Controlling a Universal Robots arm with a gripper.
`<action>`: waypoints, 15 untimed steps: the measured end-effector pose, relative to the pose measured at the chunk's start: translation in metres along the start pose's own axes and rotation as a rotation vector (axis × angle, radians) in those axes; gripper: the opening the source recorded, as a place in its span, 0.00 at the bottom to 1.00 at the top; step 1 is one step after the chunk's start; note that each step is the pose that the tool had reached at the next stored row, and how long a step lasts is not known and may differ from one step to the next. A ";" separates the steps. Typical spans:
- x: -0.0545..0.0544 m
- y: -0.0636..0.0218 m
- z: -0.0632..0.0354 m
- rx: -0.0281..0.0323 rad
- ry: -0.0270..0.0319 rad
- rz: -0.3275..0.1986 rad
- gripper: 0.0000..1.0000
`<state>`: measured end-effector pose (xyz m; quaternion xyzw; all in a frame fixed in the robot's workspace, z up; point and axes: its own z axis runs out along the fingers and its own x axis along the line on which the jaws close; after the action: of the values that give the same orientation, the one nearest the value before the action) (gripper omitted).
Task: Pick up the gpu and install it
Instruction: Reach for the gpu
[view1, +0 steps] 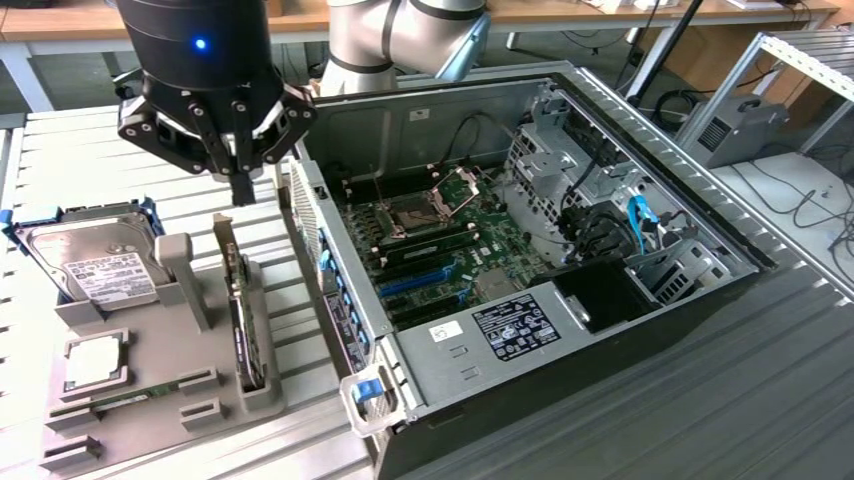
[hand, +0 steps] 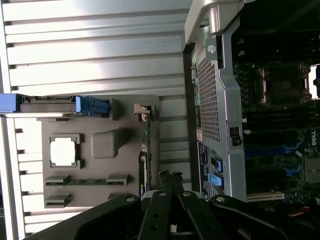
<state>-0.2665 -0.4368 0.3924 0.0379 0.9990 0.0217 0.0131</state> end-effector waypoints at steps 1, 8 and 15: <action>0.000 -0.0003 0.0000 0.0000 0.0000 0.000 0.11; 0.000 -0.0029 0.0000 0.0000 0.0000 0.000 0.11; 0.000 -0.0056 0.0001 0.0000 0.0001 0.000 0.11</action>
<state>-0.2665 -0.4424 0.3921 0.0379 0.9990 0.0217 0.0130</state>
